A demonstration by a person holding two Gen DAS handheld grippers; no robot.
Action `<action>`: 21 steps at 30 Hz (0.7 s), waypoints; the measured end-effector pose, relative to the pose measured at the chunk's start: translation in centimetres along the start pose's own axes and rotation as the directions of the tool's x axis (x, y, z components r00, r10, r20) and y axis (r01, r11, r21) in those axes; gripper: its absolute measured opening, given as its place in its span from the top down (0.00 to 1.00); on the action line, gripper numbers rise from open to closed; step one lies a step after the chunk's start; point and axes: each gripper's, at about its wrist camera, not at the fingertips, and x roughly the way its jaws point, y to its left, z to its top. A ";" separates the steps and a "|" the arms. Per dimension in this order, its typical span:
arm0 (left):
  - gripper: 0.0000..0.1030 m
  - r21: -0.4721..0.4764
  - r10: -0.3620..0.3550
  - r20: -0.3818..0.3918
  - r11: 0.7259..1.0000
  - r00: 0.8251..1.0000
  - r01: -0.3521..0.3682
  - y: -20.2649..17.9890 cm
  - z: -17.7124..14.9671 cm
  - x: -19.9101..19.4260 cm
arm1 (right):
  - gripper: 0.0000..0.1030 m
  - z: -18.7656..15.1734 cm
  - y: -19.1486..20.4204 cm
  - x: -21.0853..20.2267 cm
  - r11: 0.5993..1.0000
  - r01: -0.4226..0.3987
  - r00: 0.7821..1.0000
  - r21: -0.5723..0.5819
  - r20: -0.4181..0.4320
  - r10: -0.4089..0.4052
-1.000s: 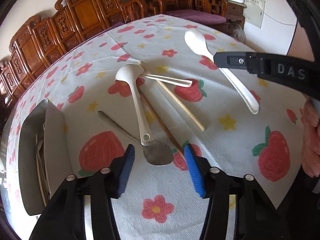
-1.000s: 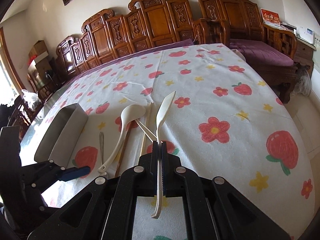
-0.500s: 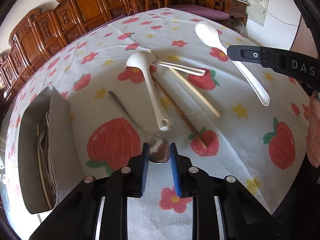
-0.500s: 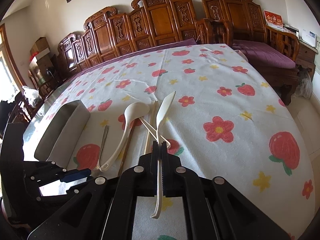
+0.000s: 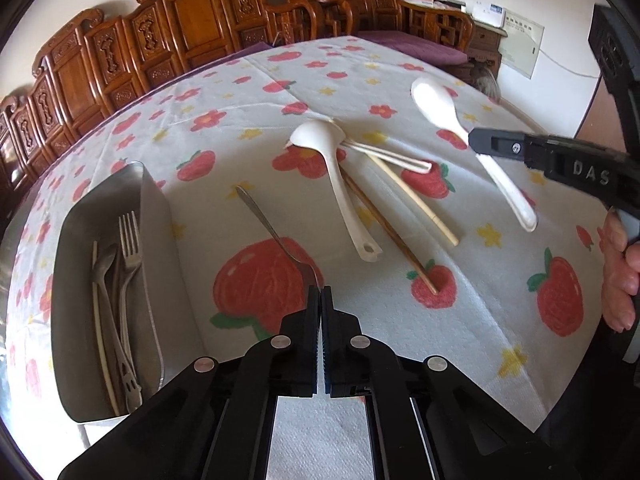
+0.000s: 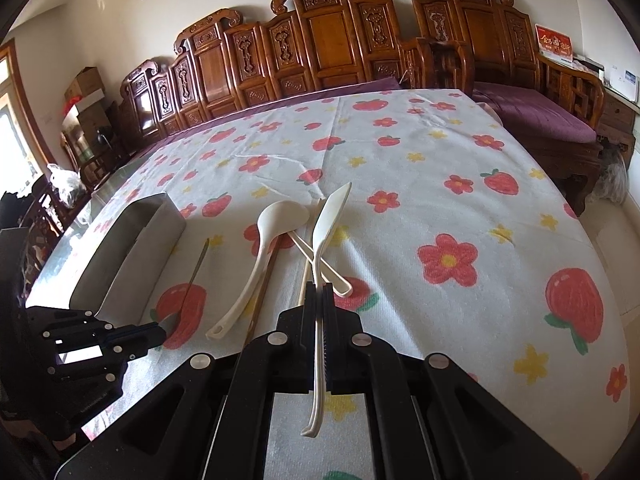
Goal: Organize utensils
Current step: 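Lower the left tool onto a steel fork on the cloth and grasp it, then carry the steel fork into the tray with the left tool while the right tool carries the knife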
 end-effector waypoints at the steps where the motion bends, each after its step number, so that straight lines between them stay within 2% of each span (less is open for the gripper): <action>1: 1.00 -0.003 -0.001 0.009 1.000 1.000 0.001 0.1 0.0 -0.3 | 0.96 0.0 0.2 0.0 1.000 -0.003 1.000 -0.004 -0.001 0.003; 12: 1.00 -0.013 -0.009 0.136 1.000 0.991 0.011 1.0 1.5 -5.3 | 0.96 -0.2 2.6 0.0 0.998 -0.045 0.999 -0.049 -0.004 0.045; 21: 1.00 -0.006 -0.007 0.184 1.000 0.983 0.008 2.0 2.3 -8.2 | 0.96 -0.2 5.3 -0.7 0.991 -0.096 0.995 -0.088 0.008 0.097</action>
